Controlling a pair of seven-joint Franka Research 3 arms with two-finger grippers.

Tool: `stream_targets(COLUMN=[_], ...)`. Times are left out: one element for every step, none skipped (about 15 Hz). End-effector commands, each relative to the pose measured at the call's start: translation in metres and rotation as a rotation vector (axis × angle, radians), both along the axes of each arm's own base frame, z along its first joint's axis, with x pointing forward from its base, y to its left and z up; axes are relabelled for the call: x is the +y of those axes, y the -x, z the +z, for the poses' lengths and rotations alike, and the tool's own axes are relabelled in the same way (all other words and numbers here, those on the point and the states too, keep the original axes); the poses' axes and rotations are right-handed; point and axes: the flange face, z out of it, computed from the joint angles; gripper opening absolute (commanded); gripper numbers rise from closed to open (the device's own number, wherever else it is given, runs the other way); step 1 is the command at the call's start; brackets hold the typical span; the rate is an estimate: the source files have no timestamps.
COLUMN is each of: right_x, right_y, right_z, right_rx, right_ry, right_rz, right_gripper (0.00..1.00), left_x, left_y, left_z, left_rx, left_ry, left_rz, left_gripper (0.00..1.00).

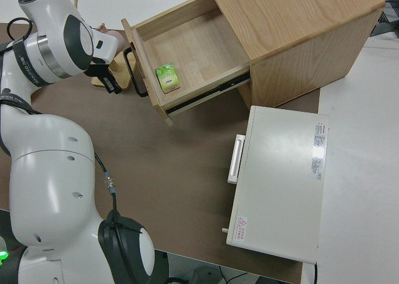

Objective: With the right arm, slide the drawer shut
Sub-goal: 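Push the drawer front with the right arm away from the robot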

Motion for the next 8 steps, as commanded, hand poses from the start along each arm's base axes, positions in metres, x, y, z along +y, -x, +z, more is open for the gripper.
stream_targets(right_x=[-0.009, -0.011, -0.015, -0.021, -0.024, -0.028, -0.031, -0.032], right_y=[-0.009, -0.011, -0.014, -0.017, -0.018, -0.02, -0.022, -0.023], right_z=[-0.012, -0.013, -0.014, -0.014, -0.015, -0.016, -0.02, -0.022], right_rx=[-0.021, -0.022, -0.022, -0.026, -0.029, -0.027, -0.021, -0.018], right_ry=[0.03, 0.028, 0.028, 0.027, 0.026, 0.027, 0.027, 0.026], right_rz=[-0.033, -0.04, -0.044, -0.053, -0.056, -0.063, -0.068, -0.07], right_gripper=[0.0, 0.0, 0.0, 0.0, 0.0, 0.0, 0.0, 0.0], left_x=[0.001, 0.001, 0.001, 0.001, 0.001, 0.001, 0.001, 0.001], left_y=[-0.002, -0.002, -0.002, -0.002, -0.002, -0.002, -0.002, -0.002], left_z=[0.004, 0.003, 0.003, 0.004, 0.004, 0.004, 0.004, 0.004], left_rx=[0.005, 0.006, 0.006, 0.005, 0.005, 0.005, 0.005, 0.005], left_ry=[-0.016, -0.016, -0.016, -0.016, -0.016, -0.016, -0.016, -0.016], left_rz=[-0.012, -0.012, -0.012, -0.012, -0.012, -0.012, -0.012, -0.012], left_gripper=[0.99, 0.99, 0.99, 0.99, 1.0, 0.99, 0.99, 0.99])
